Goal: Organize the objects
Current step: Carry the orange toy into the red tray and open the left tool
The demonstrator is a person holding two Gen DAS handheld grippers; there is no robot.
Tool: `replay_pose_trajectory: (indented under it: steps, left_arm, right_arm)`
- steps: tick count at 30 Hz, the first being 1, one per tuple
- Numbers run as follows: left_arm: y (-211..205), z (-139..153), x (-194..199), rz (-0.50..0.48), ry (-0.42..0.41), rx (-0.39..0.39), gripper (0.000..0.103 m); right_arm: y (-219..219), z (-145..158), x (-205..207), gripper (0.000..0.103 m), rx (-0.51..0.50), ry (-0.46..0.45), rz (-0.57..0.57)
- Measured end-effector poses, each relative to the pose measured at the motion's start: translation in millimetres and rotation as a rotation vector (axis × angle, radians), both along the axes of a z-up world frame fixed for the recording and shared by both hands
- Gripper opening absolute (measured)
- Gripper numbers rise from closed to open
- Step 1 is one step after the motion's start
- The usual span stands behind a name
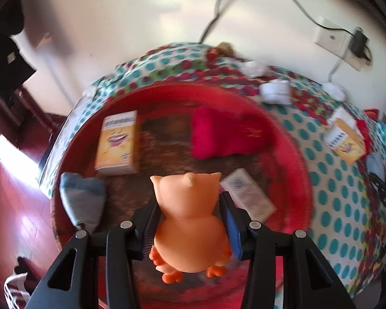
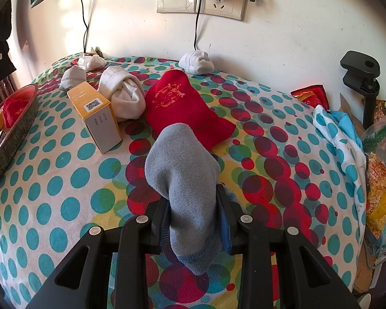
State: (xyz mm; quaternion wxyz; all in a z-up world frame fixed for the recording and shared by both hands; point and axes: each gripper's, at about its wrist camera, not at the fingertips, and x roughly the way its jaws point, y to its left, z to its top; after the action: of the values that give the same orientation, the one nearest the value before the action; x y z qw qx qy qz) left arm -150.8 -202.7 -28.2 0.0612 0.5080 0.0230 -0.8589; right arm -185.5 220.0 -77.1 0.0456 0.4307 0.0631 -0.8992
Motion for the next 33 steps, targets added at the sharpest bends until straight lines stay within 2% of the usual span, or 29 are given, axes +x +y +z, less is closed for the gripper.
replay_pose_trajectory:
  steps: [10,16,20,24,33]
  left_arm:
    - [-51.8,-26.4,-2.9,0.079,-0.043,-0.044,0.046]
    - [-76.4,-34.6,-5.2,0.112,-0.042,-0.006,0.046]
    - [-81.4,-36.1,-11.3,0.115,-0.040,-0.032,0.046]
    - [-88.3,-37.3,-17.5,0.124,-0.037,-0.013,0.046]
    - [-84.7,-37.6,-19.2,0.112,-0.024,-0.054,0.049]
  right_arm:
    - [-0.4,0.2,0.1,0.031,0.001,0.000,0.000]
    - [-0.4,-0.1,0.3,0.031,0.001,0.000,0.000]
    - [-0.4,-0.2,0.4,0.031,0.004,0.001,0.000]
    - [-0.1,-0.5,0.5,0.031,0.006,0.001,0.000]
    - [-0.7,-0.9,0.9,0.031,0.005,0.001,0.000]
